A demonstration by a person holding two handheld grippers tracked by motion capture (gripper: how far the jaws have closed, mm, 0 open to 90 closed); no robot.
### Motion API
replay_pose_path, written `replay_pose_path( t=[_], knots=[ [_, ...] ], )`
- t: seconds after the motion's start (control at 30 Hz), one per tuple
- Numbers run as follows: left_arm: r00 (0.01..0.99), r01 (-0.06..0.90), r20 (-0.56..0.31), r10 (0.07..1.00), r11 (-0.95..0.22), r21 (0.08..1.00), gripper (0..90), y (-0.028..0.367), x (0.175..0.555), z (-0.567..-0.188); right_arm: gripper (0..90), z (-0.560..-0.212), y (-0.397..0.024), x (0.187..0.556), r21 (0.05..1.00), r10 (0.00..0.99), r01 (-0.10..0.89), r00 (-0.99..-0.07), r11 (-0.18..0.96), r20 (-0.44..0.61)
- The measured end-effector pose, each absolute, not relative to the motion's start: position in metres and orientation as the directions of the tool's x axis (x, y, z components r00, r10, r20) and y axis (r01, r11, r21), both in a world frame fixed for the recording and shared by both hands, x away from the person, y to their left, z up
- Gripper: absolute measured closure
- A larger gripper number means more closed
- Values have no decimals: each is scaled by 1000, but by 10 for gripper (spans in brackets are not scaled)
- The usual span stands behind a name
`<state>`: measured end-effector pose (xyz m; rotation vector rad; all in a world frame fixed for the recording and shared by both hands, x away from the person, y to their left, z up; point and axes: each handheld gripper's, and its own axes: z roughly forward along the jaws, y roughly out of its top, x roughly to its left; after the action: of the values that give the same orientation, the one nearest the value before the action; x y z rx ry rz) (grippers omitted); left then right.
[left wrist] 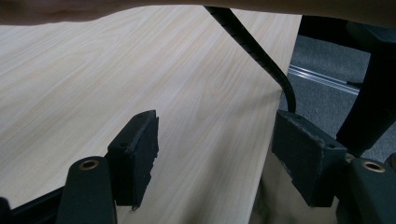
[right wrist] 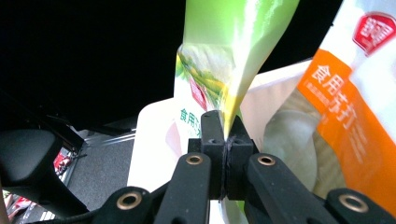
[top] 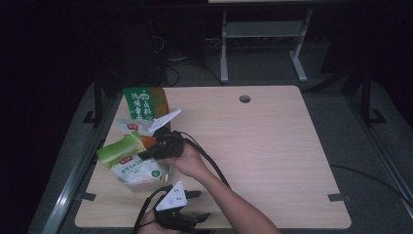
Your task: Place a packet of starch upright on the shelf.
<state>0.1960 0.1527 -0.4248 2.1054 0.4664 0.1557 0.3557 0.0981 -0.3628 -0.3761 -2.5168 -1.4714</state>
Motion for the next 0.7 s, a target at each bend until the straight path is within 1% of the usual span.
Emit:
replay_pose_path(
  t=[0.3,0.53,0.7],
  knots=[
    [914,273,-69,399,-480,834,315,154,198,-425,888,-372,84,357,812,131,341,-939,474,319],
    [908,279,-67,413,-478,833,316,156,200,-425,888,-385,69,360,803,136,375,-925,464,354],
    [903,283,-65,424,-475,833,315,157,203,-426,884,-384,70,359,803,136,367,-929,470,345]
  ],
)
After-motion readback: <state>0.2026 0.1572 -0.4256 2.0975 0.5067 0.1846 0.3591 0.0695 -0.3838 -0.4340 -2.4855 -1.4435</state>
